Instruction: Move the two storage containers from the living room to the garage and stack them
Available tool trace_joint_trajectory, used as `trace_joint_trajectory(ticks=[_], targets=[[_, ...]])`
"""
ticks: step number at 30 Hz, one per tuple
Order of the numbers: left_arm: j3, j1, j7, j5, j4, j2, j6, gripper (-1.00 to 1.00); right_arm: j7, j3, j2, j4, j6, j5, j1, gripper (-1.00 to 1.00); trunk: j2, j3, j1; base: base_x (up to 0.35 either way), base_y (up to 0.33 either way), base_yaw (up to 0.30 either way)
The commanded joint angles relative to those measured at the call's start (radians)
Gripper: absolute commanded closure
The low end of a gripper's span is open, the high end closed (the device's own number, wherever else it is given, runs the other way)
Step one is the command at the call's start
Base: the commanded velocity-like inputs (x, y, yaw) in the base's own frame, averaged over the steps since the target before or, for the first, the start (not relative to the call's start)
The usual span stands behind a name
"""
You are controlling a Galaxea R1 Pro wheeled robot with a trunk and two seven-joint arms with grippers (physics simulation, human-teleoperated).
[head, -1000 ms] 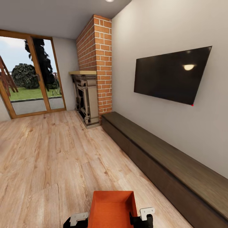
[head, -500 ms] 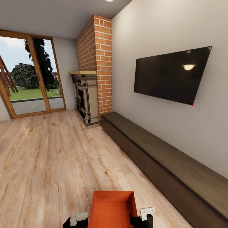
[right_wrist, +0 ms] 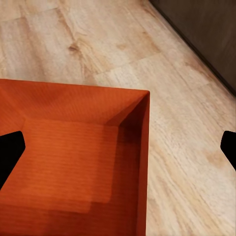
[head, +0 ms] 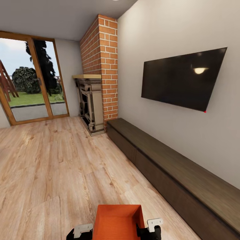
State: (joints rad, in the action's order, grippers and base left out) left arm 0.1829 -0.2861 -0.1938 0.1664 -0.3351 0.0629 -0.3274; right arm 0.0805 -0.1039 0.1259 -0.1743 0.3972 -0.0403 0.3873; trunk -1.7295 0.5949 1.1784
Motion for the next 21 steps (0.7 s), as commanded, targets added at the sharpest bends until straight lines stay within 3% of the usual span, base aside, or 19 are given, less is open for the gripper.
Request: trace_joint_trajectory(ticks=[1,17,21], targets=[[0.009,-0.001,-0.006,0.010,0.001,0.000,-0.004,-1.00,0.008,-0.006,0.000,0.001,0.002,-0.004,0.001,-1.00,0.000,0.001,0.000,0.013,0.000,0.000],[0.009,-0.001,-0.006,0.010,0.001,0.000,-0.004,-1.00,0.008,-0.006,0.000,0.001,0.002,-0.004,0.001,-1.00,0.000,0.001,0.000,0.002,0.000,0.000],[0.009,-0.001,-0.006,0.010,0.001,0.000,-0.004,-1.00,0.008,-0.006,0.000,0.001,0.002,-0.004,0.001,-1.00,-0.028,0.014,0.015,0.000,0.000,0.000]])
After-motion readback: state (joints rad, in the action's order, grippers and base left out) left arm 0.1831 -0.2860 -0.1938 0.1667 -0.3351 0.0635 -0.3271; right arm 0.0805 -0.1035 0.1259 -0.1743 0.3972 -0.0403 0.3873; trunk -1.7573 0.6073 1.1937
